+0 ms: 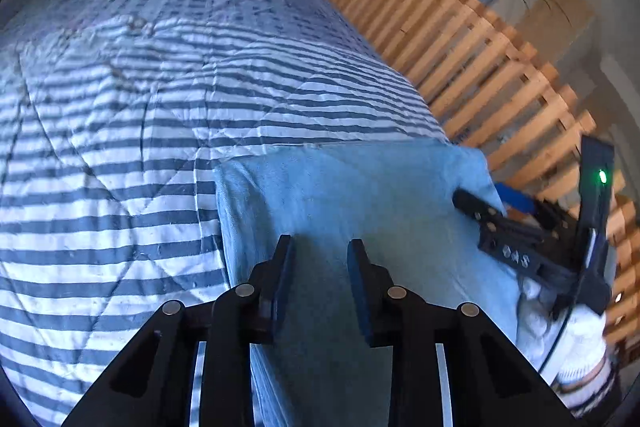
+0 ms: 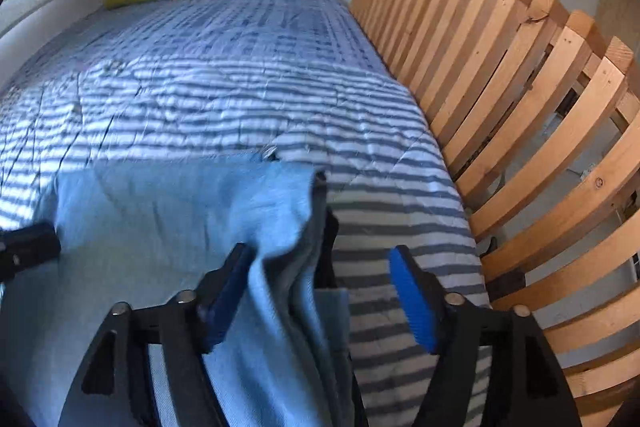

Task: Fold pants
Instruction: 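Lower the folded shirt onto the black garment and open both tools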

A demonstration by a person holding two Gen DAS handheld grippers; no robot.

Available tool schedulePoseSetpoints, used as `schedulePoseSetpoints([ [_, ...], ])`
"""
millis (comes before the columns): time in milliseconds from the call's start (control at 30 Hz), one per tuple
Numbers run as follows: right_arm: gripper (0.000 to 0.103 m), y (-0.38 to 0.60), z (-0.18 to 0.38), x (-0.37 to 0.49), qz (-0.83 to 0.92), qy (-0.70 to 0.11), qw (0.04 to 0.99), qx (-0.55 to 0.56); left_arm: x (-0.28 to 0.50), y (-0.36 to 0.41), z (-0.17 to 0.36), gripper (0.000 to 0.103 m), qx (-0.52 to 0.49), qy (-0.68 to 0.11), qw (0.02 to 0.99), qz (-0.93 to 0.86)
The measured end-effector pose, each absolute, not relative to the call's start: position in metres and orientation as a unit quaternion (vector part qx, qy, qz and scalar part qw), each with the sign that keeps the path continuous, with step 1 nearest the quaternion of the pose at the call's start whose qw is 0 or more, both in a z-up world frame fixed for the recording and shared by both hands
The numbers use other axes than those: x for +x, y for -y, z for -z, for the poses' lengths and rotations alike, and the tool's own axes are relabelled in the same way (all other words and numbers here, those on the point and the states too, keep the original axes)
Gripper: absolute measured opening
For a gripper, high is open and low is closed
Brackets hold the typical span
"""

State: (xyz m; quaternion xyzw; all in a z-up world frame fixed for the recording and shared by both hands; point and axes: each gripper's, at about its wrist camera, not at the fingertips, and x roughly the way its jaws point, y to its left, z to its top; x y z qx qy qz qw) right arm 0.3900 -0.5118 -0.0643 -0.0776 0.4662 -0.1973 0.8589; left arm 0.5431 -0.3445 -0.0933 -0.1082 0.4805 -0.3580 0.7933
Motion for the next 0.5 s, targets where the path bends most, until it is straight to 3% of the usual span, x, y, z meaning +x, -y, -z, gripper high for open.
schedulePoseSetpoints([
  [167,0.064,0.502,0.027,0.346,0.208,-0.443,0.87,-0.062,0.493,0.305,0.056,0.032,-0.113,-0.467,0.776,0.408],
  [500,0.064,0.428,-0.022,0.17,0.223,-0.415,0.882,-0.004,0.34,0.207,0.015,0.036,-0.033,-0.458,0.794,0.399],
])
